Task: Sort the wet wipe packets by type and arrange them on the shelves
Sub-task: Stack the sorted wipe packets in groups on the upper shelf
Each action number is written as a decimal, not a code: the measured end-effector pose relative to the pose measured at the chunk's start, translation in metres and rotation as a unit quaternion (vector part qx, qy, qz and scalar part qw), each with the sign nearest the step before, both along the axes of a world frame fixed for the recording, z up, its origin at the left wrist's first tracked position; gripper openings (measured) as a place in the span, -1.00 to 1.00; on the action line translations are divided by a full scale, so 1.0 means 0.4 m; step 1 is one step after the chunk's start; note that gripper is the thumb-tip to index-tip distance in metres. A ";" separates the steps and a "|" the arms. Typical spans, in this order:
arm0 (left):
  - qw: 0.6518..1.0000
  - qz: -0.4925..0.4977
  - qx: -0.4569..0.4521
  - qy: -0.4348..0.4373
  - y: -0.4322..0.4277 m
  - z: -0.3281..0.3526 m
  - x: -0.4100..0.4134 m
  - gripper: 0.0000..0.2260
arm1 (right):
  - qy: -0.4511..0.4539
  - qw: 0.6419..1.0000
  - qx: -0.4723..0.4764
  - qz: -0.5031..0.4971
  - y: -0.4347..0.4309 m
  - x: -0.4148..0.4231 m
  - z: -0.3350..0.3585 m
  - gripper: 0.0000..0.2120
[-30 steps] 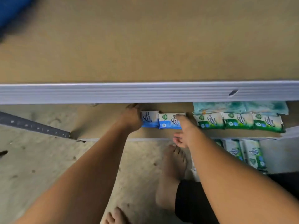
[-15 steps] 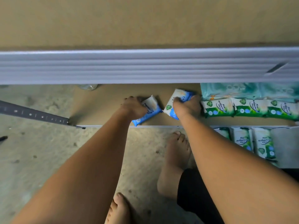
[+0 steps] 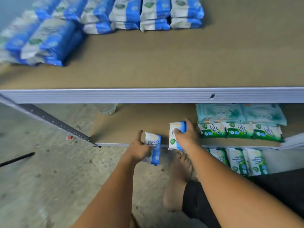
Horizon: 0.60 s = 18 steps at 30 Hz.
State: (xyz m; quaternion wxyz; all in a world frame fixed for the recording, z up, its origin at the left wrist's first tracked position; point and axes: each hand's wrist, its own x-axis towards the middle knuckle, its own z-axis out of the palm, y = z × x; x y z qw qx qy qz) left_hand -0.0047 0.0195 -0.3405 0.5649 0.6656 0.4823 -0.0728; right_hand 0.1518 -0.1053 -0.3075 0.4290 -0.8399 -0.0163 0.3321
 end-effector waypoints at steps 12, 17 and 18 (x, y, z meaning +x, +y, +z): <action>0.988 0.022 0.009 -0.155 -0.134 0.358 -0.130 -0.55 | -0.037 0.993 0.097 0.049 -0.142 -0.135 0.269 -0.64; 0.974 -0.020 0.101 -0.201 -0.119 0.536 -0.164 -0.50 | -0.048 0.975 0.198 0.084 -0.166 -0.154 0.453 -0.63; 0.969 -0.027 0.119 -0.213 -0.115 0.574 -0.167 -0.50 | -0.058 0.971 0.215 0.090 -0.167 -0.151 0.494 -0.63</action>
